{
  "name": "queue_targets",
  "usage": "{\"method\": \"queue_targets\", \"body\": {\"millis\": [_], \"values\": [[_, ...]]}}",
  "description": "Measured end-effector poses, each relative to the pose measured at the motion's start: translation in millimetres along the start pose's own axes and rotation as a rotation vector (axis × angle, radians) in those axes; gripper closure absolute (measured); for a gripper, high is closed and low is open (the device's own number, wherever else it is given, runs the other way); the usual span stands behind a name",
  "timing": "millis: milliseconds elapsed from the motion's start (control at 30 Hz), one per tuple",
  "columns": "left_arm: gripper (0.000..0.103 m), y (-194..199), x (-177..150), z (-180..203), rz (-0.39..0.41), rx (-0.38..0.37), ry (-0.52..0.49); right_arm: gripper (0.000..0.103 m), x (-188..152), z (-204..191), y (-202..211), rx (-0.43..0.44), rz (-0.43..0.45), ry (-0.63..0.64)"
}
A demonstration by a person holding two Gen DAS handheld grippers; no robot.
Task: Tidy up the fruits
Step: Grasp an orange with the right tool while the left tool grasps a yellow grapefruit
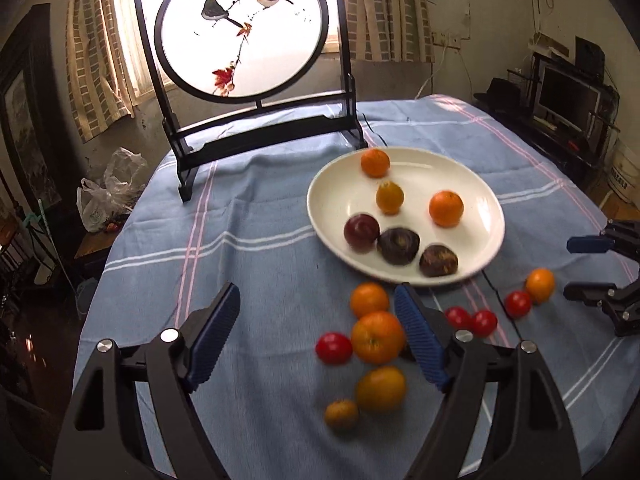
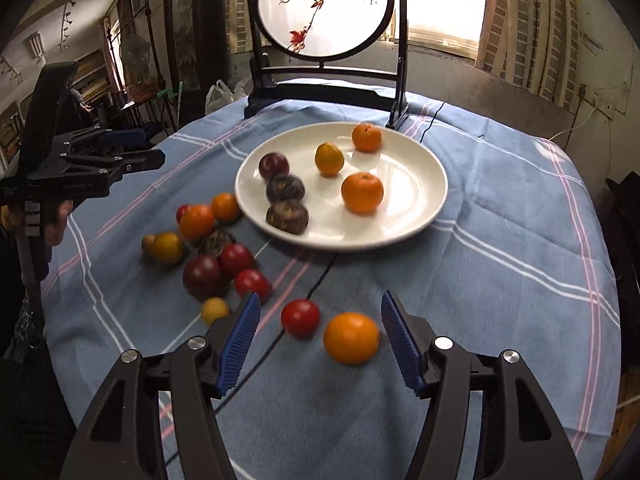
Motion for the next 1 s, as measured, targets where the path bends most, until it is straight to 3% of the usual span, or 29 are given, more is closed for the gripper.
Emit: {"method": "queue_targets", "body": {"millis": [167, 333, 400, 433, 667, 733, 800, 833, 1000], "values": [[0.026, 14, -49, 16, -0.040, -0.032, -0.077, 0.040, -30, 3, -13, -0.063, -0.068, 0.050], [0.026, 14, -69, 37, -0.050, -0.061, -0.152, 0.040, -31, 18, -34, -0.099, -0.095, 0.040], [0.026, 6, -71, 44, -0.065, -0.064, -0.177, 0.049, -32, 20, -43, -0.099, -0.112, 0.043], [0.026, 1, -71, 47, -0.071, -0.061, -0.185, 0.063, -33, 21, -46, -0.098, -0.121, 0.045], [0.026, -27, -65, 56, -0.098, -0.070, -0.206, 0.064, -34, 26, -39, -0.100, -0.109, 0.023], [0.031, -34, -66, 58, -0.116, -0.071, -0.216, 0.064, -34, 26, -35, -0.098, -0.103, 0.019], [0.056, -41, -69, 60, -0.147, -0.077, -0.216, 0.064, -33, 25, -31, -0.097, -0.094, 0.016], [0.064, -42, -71, 59, -0.160, -0.080, -0.206, 0.064, -32, 24, -29, -0.096, -0.090, 0.018], [0.066, -28, -66, 56, -0.139, -0.092, -0.176, 0.064, -24, 11, -17, -0.071, -0.055, 0.028]]}}
Point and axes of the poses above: each gripper's, at about its wrist camera, not at the fingertips, and y roughly against the way its jaws point, z to its right, x to its top, the point moved 8 cm from there along -y, roughly the way its jaws point, and after that the axes turned 6 degrees about x, right-handed, at the moved point
